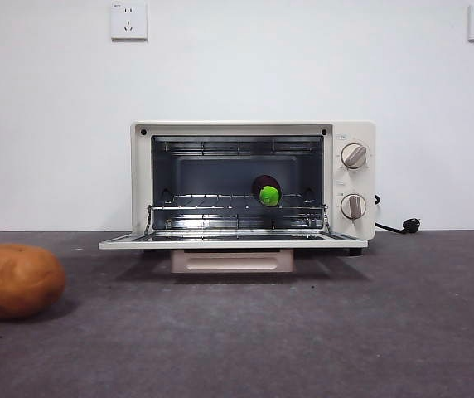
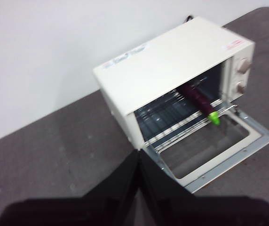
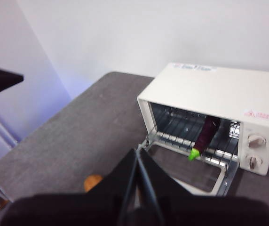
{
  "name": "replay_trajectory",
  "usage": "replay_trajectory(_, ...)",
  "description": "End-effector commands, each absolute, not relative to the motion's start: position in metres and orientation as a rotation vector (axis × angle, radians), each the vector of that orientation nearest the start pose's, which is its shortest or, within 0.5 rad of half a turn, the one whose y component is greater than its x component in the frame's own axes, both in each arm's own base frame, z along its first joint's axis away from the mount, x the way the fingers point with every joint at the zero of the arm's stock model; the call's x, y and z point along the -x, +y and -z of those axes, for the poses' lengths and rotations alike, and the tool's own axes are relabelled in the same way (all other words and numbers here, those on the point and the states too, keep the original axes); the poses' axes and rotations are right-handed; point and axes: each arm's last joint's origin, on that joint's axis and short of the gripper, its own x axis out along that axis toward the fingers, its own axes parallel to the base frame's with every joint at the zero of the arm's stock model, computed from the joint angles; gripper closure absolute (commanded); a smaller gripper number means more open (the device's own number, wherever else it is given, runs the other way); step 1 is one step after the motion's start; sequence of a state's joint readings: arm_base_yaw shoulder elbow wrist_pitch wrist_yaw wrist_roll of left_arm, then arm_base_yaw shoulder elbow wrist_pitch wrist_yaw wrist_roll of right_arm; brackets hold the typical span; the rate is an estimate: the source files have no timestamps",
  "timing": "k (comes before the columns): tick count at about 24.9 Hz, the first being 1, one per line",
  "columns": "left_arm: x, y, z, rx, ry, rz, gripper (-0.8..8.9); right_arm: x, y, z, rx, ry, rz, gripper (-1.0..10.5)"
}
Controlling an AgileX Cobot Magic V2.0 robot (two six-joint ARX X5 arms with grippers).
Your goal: Take the eggplant from the table,put the eggplant in the oven
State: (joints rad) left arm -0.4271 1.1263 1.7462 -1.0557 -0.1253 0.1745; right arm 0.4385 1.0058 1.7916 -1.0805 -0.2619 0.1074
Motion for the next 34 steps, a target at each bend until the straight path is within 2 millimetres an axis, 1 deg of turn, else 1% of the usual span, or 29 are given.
replay_trajectory(1, -0.156, -0.063, -0.490, -0.274, 0.400, 0.343, 8.19, -0.084, 0.048, -0.514, -0.060, 0.336, -0.681, 9.6)
replay_trajectory(4, -0.172, -0.062, -0.486, -0.235, 0.429, 0.357, 8.19, -0.080, 0.046, -0.514, -0.054, 0.332, -0.682, 9.6)
replay_trajectory(10, -0.211, -0.052, -0.470, -0.144, 0.529, 0.365, 8.19, -0.067, 0.040, -0.514, -0.046, 0.313, -0.681, 9.6)
replay_trajectory(13, -0.233, -0.047, -0.458, -0.106, 0.589, 0.378, 8.19, -0.055, 0.034, -0.513, -0.040, 0.308, -0.670, 9.6)
replay_trajectory(16, -0.258, -0.043, -0.442, -0.058, 0.659, 0.411, 8.19, -0.044, 0.028, -0.512, -0.033, 0.299, -0.646, 9.6)
replay_trajectory(21, -0.297, -0.039, -0.404, -0.005, 0.781, 0.447, 8.19, -0.026, 0.018, -0.507, -0.017, 0.310, -0.603, 9.6)
replay_trajectory(24, -0.313, -0.037, -0.378, 0.023, 0.844, 0.459, 8.19, -0.020, 0.013, -0.504, 0.000, 0.327, -0.558, 9.6)
replay_trajectory(25, -0.316, -0.035, -0.370, 0.035, 0.857, 0.467, 8.19, -0.018, 0.012, -0.503, 0.005, 0.332, -0.545, 9.6)
replay_trajectory(28, -0.323, -0.028, -0.339, 0.078, 0.894, 0.484, 8.19, -0.016, 0.011, -0.500, 0.011, 0.360, -0.535, 9.6)
replay_trajectory(31, -0.325, -0.018, -0.303, 0.116, 0.929, 0.482, 8.19, -0.015, 0.011, -0.497, 0.015, 0.386, -0.534, 9.6)
replay_trajectory(34, -0.322, -0.012, -0.269, 0.164, 0.954, 0.473, 8.19, -0.015, 0.011, -0.497, 0.013, 0.395, -0.532, 9.6)
